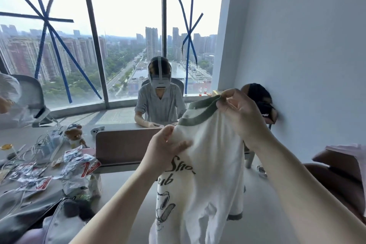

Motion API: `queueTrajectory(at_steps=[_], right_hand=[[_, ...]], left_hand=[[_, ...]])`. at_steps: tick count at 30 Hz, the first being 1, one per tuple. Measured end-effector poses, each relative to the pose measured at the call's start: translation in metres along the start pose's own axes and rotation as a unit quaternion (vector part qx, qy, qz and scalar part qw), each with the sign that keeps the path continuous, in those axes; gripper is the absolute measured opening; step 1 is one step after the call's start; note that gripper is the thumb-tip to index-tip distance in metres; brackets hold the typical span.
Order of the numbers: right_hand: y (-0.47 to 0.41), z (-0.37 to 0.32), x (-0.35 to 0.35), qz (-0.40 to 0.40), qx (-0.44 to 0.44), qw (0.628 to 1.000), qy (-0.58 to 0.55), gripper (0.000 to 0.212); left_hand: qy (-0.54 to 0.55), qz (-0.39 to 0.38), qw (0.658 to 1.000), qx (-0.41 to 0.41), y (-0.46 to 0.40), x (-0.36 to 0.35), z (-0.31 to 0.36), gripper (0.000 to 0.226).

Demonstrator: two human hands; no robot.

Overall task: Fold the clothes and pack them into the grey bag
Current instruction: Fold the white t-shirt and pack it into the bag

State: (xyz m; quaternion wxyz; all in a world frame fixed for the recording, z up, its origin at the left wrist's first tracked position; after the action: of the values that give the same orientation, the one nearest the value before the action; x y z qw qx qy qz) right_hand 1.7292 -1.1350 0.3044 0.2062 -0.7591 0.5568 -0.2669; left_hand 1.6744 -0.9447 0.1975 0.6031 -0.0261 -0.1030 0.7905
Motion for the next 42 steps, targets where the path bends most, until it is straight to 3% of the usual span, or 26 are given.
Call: queueTrajectory(at_steps=[1,3,8,10,13,16,18,21,23,25,30,33,35,37,40,42], right_hand=[[0.001,-0.003,-0.005,-0.018,0.008,1.0,-0.002,0.007],[0.003,-0.006,-0.005,-0.011,0.025,1.0,-0.005,0.014],[0.009,-0.008,0.007,0.023,0.032,0.999,-0.011,0.023],[0.012,-0.006,0.009,0.024,0.019,0.999,-0.016,0.028],[0.015,-0.007,0.013,0.032,0.013,0.999,-0.016,0.03],[0.016,-0.015,0.014,0.044,0.027,0.998,-0.029,0.029],[0.015,-0.024,0.012,0.051,0.044,0.997,-0.041,0.029],[0.015,-0.034,0.014,0.066,0.056,0.996,-0.035,0.028],[0.019,-0.037,0.023,0.097,0.052,0.993,-0.031,0.025],[0.025,-0.035,0.037,0.134,0.041,0.99,-0.005,0.019],[0.049,-0.015,0.076,0.213,-0.005,0.97,0.118,0.015],[0.069,0.005,0.088,0.234,-0.028,0.963,0.134,0.019],[0.084,0.02,0.098,0.254,-0.048,0.956,0.142,0.021],[0.101,0.031,0.11,0.28,-0.068,0.947,0.143,0.021],[0.126,0.038,0.117,0.282,-0.096,0.944,0.14,0.02],[0.145,0.043,0.124,0.281,-0.12,0.942,0.135,0.019]], left_hand=[[-0.027,-0.042,0.999,0.021,0.003,-0.012,-0.009,0.043],[-0.054,-0.101,0.992,0.059,0.009,-0.028,-0.026,0.036],[0.016,-0.052,0.996,0.071,0.009,-0.01,-0.03,0.02],[0.089,-0.074,0.992,0.05,0.011,-0.01,-0.023,0.019],[0.109,-0.102,0.989,0.026,0.01,-0.014,-0.019,0.019],[0.044,-0.126,0.99,0.047,0.008,-0.02,-0.038,0.034],[-0.04,-0.164,0.983,0.076,0.014,-0.032,-0.066,0.022],[-0.209,-0.195,0.954,0.094,0.022,-0.043,-0.117,0.023],[-0.206,-0.204,0.951,0.104,0.023,-0.042,-0.144,0.008],[-0.163,-0.209,0.956,0.127,0.022,-0.038,-0.167,0.027],[-0.072,-0.055,0.989,0.115,0.011,-0.005,-0.168,0.028],[-0.091,-0.005,0.993,0.074,0.004,0.002,-0.152,0.031],[-0.116,-0.04,0.99,0.065,0.004,-0.001,-0.154,0.036],[-0.144,-0.133,0.977,0.081,0.006,-0.008,-0.168,0.048],[-0.2,-0.305,0.911,0.191,0.028,-0.027,-0.195,0.059],[-0.232,-0.381,0.867,0.222,0.041,-0.04,-0.19,0.056]])
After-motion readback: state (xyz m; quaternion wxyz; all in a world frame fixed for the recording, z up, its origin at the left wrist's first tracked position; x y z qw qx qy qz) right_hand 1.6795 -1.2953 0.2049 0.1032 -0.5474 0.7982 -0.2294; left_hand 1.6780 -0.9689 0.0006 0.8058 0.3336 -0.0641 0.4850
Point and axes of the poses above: each hand's wrist, its own y-axis away from the middle knuckle, its own x-axis out of the back of the hand, z = x × y, the point moved 10 cm from there along -y, towards the middle knuckle, and after that the axes turned 6 degrees about x, right-handed, at the moved point
